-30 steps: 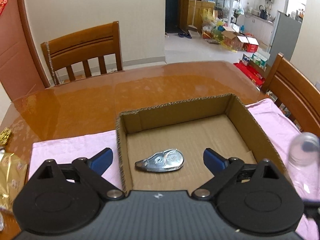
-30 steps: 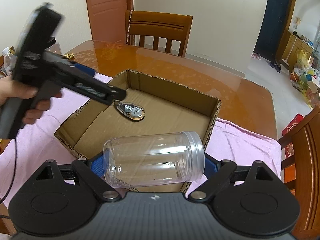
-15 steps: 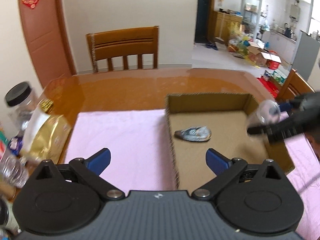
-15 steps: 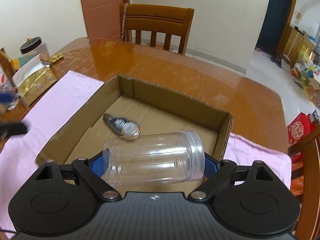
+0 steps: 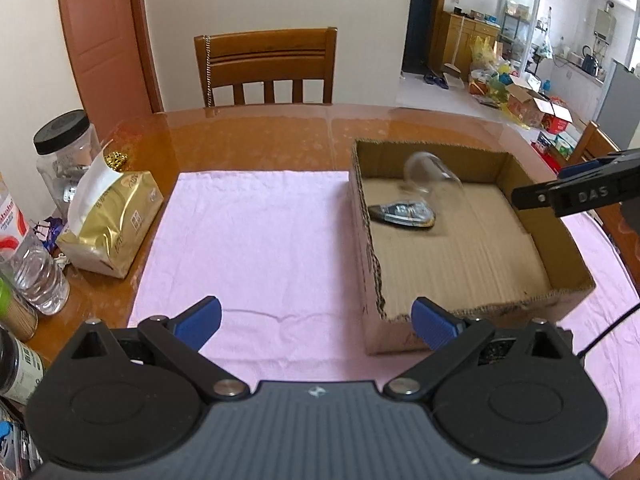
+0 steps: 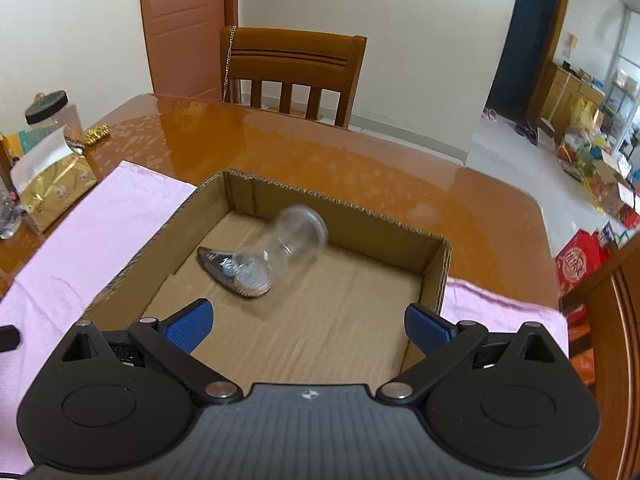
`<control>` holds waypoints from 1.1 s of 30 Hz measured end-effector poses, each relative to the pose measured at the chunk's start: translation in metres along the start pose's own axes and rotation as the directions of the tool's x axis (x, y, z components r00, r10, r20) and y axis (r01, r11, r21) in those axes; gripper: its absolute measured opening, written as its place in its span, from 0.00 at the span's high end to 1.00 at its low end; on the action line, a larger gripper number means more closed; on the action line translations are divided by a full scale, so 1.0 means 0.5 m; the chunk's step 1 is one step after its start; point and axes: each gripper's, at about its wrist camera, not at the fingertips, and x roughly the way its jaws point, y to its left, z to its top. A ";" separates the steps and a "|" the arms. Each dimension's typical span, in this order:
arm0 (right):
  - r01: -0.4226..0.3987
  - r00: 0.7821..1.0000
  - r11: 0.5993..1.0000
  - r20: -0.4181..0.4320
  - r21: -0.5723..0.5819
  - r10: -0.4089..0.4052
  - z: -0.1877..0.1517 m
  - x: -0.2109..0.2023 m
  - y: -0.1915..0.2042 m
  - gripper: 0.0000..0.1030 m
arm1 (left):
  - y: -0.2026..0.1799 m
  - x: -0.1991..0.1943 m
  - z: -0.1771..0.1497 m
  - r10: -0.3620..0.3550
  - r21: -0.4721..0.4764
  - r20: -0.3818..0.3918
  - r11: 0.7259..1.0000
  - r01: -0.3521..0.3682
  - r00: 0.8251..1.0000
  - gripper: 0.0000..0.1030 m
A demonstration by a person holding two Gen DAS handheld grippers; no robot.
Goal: Organize rigid objects
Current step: 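Open right gripper to drop the clear jar into the box, then move right tool to the gold capsule bottle while left tool approaches the MEDICAL tub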
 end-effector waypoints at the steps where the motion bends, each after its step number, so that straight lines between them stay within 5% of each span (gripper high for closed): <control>1: 0.001 1.000 1.000 -0.001 0.008 -0.001 -0.007 -0.007 0.001 0.00 | 0.000 -0.002 -0.007 0.000 0.004 -0.001 1.000 0.000 1.000 0.02; 14: -0.030 0.999 0.999 -0.019 0.023 0.030 -0.183 -0.117 0.055 0.00 | -0.040 -0.029 -0.091 -0.078 0.088 -0.058 0.993 0.083 0.995 0.02; 26: -0.064 0.991 0.998 -0.121 -0.008 0.063 -0.331 -0.178 0.121 0.00 | -0.106 -0.052 -0.198 -0.216 0.266 -0.207 0.926 0.268 0.954 0.02; 33: -0.062 0.986 0.998 -0.155 -0.015 0.059 -0.357 -0.178 0.140 0.00 | -0.105 -0.005 -0.206 -0.202 0.247 -0.247 0.932 0.263 0.948 0.02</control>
